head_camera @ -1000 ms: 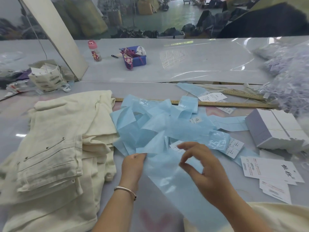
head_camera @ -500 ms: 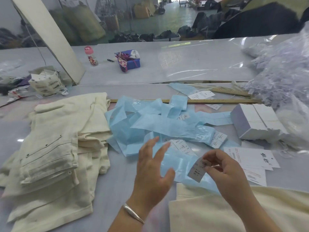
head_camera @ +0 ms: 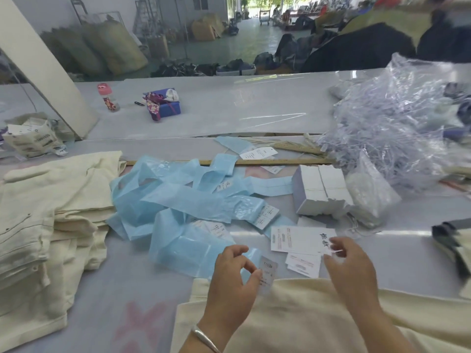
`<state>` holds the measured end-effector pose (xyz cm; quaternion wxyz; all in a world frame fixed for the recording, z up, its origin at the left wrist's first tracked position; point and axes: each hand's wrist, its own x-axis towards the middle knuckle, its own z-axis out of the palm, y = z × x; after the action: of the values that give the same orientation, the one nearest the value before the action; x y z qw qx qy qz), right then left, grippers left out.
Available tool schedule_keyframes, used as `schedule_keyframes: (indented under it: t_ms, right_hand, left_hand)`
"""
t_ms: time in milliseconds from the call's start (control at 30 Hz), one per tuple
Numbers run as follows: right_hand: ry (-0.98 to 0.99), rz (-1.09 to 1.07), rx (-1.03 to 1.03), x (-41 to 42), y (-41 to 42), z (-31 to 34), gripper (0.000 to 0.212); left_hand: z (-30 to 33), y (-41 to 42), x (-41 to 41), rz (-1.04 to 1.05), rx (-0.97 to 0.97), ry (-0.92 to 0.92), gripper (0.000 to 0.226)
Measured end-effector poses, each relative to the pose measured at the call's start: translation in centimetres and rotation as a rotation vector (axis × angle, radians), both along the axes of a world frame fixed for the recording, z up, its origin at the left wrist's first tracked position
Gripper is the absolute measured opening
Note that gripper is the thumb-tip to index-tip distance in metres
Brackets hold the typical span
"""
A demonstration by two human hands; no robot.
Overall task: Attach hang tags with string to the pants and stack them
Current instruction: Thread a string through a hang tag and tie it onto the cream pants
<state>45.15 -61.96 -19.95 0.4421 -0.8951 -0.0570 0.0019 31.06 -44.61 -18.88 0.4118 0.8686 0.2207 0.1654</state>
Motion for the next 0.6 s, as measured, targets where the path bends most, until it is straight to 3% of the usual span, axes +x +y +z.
schedule_keyframes:
  t_ms: [100, 267, 467, 600]
  right_hand:
    - [0.155, -0.087, -0.187, 4.8, -2.0, -2.0, 0.039]
    - [0.226, -0.077, -0.562, 7.4, -1.1, -3.7, 0.075]
    - [0.245, -0.062, -0.533, 8.3, -0.4, -4.6, 0.063]
    - [0.208, 0.070, -0.535, 8.9, 0.1, -4.3, 0.079]
  left_hand:
    - [-0.3, -1.8, 1.3, 0.070, -0.091, 0.005, 0.016]
    - [-0.6, -3.3, 3.1, 0.108, -0.151, 0.040, 0.015]
    - [-1.2, -3.7, 5.0, 0.149, -0.157, 0.085, 0.012]
    - [-1.9, -3.9, 5.1, 0.173, -0.166, 0.084, 0.016]
